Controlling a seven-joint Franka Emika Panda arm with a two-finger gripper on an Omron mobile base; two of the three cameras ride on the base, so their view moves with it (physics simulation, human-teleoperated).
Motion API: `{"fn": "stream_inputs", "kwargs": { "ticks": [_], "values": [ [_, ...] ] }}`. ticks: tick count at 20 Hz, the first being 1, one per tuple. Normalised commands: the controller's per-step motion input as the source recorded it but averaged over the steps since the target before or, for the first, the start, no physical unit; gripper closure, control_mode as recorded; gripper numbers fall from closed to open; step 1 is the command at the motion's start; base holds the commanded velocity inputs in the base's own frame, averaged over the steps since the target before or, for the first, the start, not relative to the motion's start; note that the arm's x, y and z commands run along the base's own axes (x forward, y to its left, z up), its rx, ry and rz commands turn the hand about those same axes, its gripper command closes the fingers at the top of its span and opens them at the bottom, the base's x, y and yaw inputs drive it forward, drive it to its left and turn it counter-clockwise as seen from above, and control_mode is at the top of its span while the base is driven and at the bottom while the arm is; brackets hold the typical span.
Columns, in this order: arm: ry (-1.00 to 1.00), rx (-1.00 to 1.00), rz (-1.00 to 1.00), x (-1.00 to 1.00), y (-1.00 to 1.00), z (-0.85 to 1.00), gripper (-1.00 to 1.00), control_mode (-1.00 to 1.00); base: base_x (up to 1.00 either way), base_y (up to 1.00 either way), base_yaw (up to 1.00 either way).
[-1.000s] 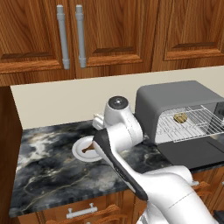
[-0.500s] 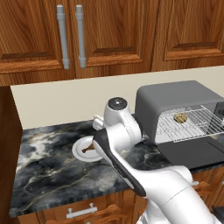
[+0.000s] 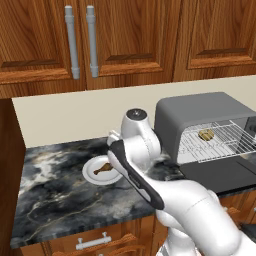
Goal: Open the toaster oven door. Place the bread on the bottom rack in the toaster oven and place the chicken drumstick on the top rack.
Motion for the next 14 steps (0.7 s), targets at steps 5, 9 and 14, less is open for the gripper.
{"fn": "stream_inputs", "kwargs": {
  "ticks": [5,9,14],
  "values": [
    [0.07,0.05,0.0,0.29,0.0,-0.25,-1.0,-1.0,0.0,0.0,0.0],
    [0.02,0.01,0.0,0.26,0.07,-0.3,-1.0,-1.0,0.0,0.0,0.0],
    [0.02,0.0,0.0,0.27,0.1,-0.28,-1.0,-1.0,0.0,0.0,0.0]
  ]
}}
